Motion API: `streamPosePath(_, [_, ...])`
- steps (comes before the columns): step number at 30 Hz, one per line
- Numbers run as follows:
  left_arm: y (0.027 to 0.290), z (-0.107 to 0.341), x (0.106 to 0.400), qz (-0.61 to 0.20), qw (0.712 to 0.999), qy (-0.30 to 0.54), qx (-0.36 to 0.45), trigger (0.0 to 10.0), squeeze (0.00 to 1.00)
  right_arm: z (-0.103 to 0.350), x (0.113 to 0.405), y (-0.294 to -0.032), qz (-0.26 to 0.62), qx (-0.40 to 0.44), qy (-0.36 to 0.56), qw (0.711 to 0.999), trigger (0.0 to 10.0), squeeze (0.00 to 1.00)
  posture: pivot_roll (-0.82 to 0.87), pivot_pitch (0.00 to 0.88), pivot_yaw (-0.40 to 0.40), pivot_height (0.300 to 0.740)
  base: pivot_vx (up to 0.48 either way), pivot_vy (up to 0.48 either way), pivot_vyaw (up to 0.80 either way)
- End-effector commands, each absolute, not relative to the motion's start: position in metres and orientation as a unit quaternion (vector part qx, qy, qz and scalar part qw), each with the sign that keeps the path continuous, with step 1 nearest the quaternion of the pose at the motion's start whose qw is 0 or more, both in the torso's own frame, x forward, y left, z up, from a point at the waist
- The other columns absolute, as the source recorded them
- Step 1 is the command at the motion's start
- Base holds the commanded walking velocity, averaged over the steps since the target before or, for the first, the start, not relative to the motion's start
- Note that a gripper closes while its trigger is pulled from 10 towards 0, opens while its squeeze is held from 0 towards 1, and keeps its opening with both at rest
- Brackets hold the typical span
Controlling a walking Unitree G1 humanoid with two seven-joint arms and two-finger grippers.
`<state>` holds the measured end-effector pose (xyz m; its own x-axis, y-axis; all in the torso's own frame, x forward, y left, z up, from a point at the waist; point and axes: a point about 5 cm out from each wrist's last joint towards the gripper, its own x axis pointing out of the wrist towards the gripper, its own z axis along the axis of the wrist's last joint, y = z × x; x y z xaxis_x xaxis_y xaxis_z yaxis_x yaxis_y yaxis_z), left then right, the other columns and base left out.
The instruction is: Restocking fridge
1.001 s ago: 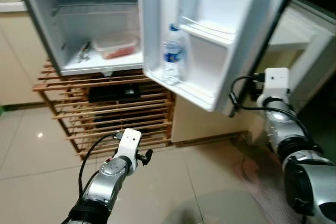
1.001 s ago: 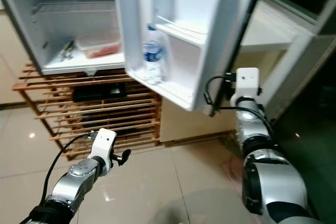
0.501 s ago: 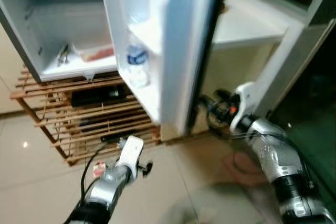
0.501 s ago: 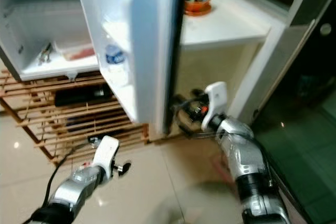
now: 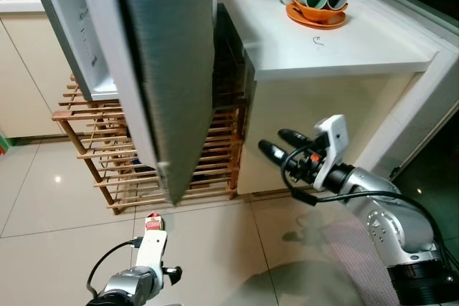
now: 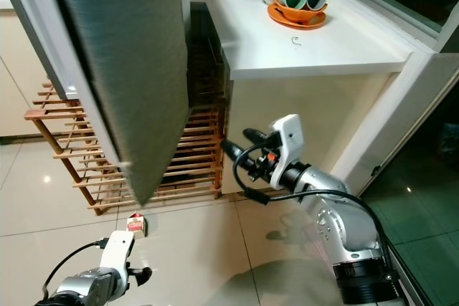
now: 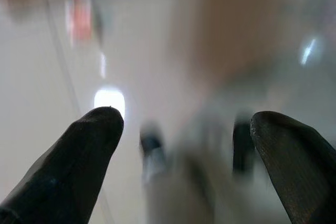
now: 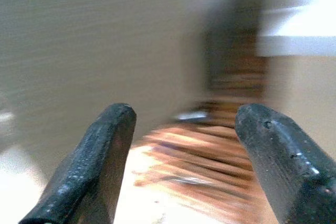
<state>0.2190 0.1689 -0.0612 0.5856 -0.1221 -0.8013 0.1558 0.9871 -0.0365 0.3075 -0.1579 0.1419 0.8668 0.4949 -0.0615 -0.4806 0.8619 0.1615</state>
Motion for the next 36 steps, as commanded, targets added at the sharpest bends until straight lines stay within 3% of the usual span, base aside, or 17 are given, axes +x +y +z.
streamPosePath(1, [0.151, -0.034, 0.25, -0.116, 0.93, 0.346, 0.038, 10.0, 0.0, 0.141, 0.32, -0.188, 0.126, 0.045, 0.044, 0.99, 10.0, 0.0, -0.07, 0.0, -0.044, 0.736, 0.0, 0.0, 0.0])
streamPosePath(2, [0.151, -0.034, 0.25, -0.116, 0.93, 0.346, 0.038, 10.0, 0.0, 0.141, 0.32, -0.188, 0.126, 0.045, 0.044, 0.99, 10.0, 0.0, -0.07, 0.0, -0.044, 0.736, 0.0, 0.0, 0.0])
streamPosePath(4, [0.136, 0.031, 0.287, -0.124, 0.979, 0.138, 0.082, 10.0, 0.0, 0.134, 0.322, -0.21, 0.022, 0.017, 0.044, 0.999, 10.0, 0.0, -0.06, 0.0, -0.05, 0.736, 0.0, 0.0, 0.0])
streamPosePath(8, [0.132, 0.062, 0.296, -0.121, 0.988, 0.064, 0.071, 10.0, 0.0, 0.13, 0.319, -0.207, 0.018, 0.032, 0.05, 0.998, 10.0, 0.0, -0.06, 0.0, -0.049, 0.736, 0.0, 0.0, 0.0])
streamPosePath(10, [0.125, 0.113, 0.302, -0.123, 0.988, -0.058, 0.069, 10.0, 0.0, 0.122, 0.316, -0.196, 0.022, 0.031, 0.049, 0.998, 10.0, 0.0, -0.05, 0.0, -0.049, 0.736, 0.0, 0.0, 0.0])
streamPosePath(12, [0.123, 0.131, 0.301, -0.122, 0.985, -0.102, 0.069, 10.0, 0.0, 0.119, 0.317, -0.192, 0.018, 0.029, 0.045, 0.998, 10.0, 0.0, -0.05, 0.0, -0.049, 0.736, 0.0, 0.0, 0.36])
streamPosePath(23, [0.121, 0.158, 0.297, -0.111, 0.98, -0.147, 0.075, 10.0, 0.0, 0.113, 0.32, -0.183, 0.015, 0.033, 0.046, 0.998, 10.0, 0.0, -0.04, 0.0, -0.053, 0.736, 0.0, 0.342, 0.68])
streamPosePath(32, [0.124, 0.156, 0.296, -0.097, 0.984, -0.135, 0.069, 10.0, 0.0, 0.112, 0.321, -0.178, 0.028, 0.021, 0.044, 0.998, 10.0, 0.0, -0.04, 0.0, -0.058, 0.736, 0.0, 0.48, 0.0])
streamPosePath(36, [0.125, 0.156, 0.297, -0.085, 0.984, -0.13, 0.084, 10.0, 0.0, 0.12, 0.322, -0.166, 0.048, 0.01, 0.018, 0.999, 10.0, 0.0, -0.04, 0.0, -0.054, 0.736, 0.0, 0.0, 0.29])
